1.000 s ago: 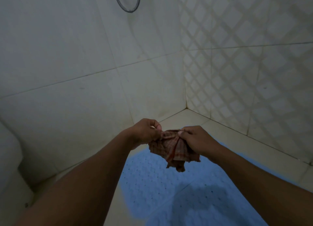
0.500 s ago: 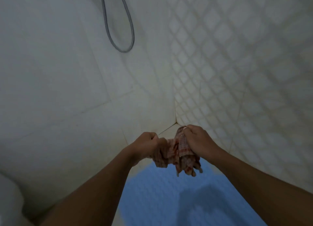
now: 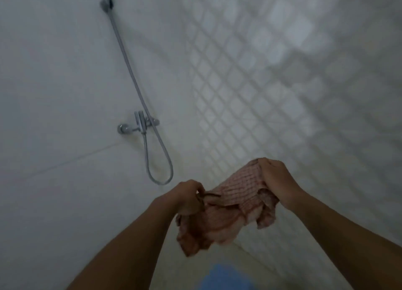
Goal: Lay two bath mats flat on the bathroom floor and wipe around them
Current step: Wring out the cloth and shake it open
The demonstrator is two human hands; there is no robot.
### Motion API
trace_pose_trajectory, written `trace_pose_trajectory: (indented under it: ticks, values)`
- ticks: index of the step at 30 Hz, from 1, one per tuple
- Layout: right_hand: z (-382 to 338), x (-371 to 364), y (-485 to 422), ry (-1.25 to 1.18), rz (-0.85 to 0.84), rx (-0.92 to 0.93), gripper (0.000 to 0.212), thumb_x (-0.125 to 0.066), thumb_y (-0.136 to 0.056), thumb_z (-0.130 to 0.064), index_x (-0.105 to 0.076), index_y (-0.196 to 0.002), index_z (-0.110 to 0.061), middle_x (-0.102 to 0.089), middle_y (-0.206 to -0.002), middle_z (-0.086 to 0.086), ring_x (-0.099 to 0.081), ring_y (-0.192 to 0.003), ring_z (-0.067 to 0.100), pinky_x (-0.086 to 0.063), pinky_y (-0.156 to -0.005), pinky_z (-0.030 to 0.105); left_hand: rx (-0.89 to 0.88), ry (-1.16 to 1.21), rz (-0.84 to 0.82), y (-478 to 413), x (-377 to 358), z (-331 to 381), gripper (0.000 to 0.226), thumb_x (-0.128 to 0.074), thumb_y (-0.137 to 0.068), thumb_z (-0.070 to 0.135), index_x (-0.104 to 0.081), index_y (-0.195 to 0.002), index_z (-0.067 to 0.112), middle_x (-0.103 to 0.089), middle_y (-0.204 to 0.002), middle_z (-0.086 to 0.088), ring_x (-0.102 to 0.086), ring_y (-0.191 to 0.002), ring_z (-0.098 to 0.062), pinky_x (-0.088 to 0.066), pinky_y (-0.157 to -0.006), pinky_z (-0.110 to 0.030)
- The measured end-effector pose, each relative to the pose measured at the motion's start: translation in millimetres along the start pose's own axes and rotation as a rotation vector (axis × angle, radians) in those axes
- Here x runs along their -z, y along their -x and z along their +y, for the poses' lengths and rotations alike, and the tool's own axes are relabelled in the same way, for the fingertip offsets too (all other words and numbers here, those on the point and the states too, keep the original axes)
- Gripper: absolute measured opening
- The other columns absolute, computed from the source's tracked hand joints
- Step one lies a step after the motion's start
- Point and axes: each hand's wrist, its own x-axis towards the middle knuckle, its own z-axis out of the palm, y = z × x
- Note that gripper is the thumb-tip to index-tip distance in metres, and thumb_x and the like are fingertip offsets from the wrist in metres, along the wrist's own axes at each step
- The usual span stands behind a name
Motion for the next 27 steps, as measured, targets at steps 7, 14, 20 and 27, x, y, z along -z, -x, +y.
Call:
trace_pose_trajectory:
  ticks: [7, 14, 20, 27]
  values:
    - [-65, 147, -12, 0.427, -0.133, 0.176, 0.042, -0.076, -0.085, -0.04, -0.067, -0.082, 0.001, -0.071, -0.081, 0.014, -0.068, -0.074, 0.022, -0.05, -0.065, 0.034, -0.142, 0.002, 0.067, -25, 56, 115, 0.021, -0.067, -0.087, 0.047, -0.061, -0.082, 0.028, -0.061, -0.095, 0.0, -0.058, -0.09, -0.02, -0.046, -0.071, -0.03]
    - [-91, 296, -9, 0.751, -0.103, 0.16, 0.025, -0.063, -0.097, -0.028, -0.058, -0.076, -0.016, -0.059, -0.082, 0.001, -0.053, -0.072, 0.015, -0.039, -0.062, 0.027, -0.407, 0.116, 0.096, -62, 72, 248, 0.015, -0.067, -0.083, 0.031, -0.065, -0.074, 0.018, -0.062, -0.075, 0.001, -0.058, -0.073, -0.016, -0.043, -0.06, -0.024]
    - [-96, 401, 34, 0.729, 0.118, -0.016, 0.025, -0.054, -0.102, -0.024, -0.062, -0.1, 0.0, -0.063, -0.098, 0.018, -0.057, -0.083, 0.024, -0.051, -0.072, 0.04, -0.599, 0.357, -0.11, -85, 73, 374, 0.017, -0.066, -0.09, 0.018, -0.064, -0.075, 0.01, -0.058, -0.078, -0.009, -0.053, -0.075, -0.021, -0.043, -0.069, -0.033]
    - [-109, 469, 148, 0.668, 0.608, -0.178, 0.01, -0.055, -0.099, -0.012, -0.065, -0.099, -0.01, -0.07, -0.103, 0.017, -0.066, -0.083, 0.023, -0.057, -0.074, 0.037, -0.944, 0.534, -0.445, -64, 59, 507, 0.02, -0.069, -0.082, 0.025, -0.07, -0.09, 0.006, -0.071, -0.095, -0.01, -0.067, -0.092, -0.029, -0.052, -0.081, -0.039]
